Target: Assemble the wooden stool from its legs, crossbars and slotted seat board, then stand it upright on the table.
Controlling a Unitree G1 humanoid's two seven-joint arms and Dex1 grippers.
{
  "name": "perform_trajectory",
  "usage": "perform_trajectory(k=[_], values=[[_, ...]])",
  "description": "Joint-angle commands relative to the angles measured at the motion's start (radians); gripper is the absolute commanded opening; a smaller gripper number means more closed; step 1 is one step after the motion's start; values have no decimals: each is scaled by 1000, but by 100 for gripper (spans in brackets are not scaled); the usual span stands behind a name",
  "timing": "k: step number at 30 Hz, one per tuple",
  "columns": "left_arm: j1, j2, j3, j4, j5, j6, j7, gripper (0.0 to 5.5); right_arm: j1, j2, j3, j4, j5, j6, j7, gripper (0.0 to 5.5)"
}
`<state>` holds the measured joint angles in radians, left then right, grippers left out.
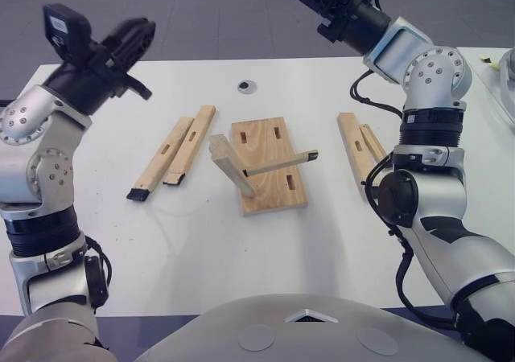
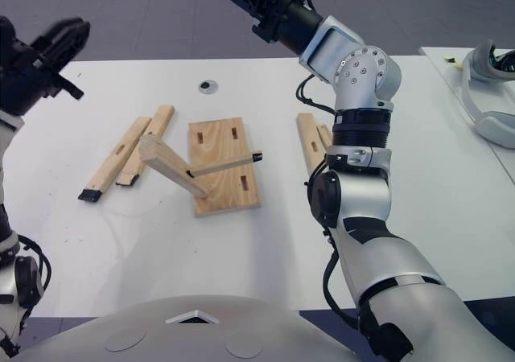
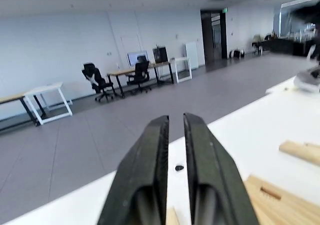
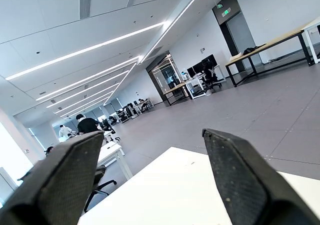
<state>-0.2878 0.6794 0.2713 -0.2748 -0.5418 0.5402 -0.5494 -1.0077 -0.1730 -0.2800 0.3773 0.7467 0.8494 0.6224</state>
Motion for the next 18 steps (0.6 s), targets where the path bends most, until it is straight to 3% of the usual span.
perform_trajectory(k=[1,3,7,18], values=[[216,7,-77,-6,158,6,67,57,-4,-2,2,-27,10,14,-23,369],[339,-56,-109,-49,165,8,87,57,7,-6,-3,-28,7,16,-41,369],[458,-153,-157,-128,145,38,120,123,21,-7,-6,-32,7,21,-64,369],[498,-182,-149,-135,230,76,208,296,33,-7,-5,-43,10,25,-76,369]])
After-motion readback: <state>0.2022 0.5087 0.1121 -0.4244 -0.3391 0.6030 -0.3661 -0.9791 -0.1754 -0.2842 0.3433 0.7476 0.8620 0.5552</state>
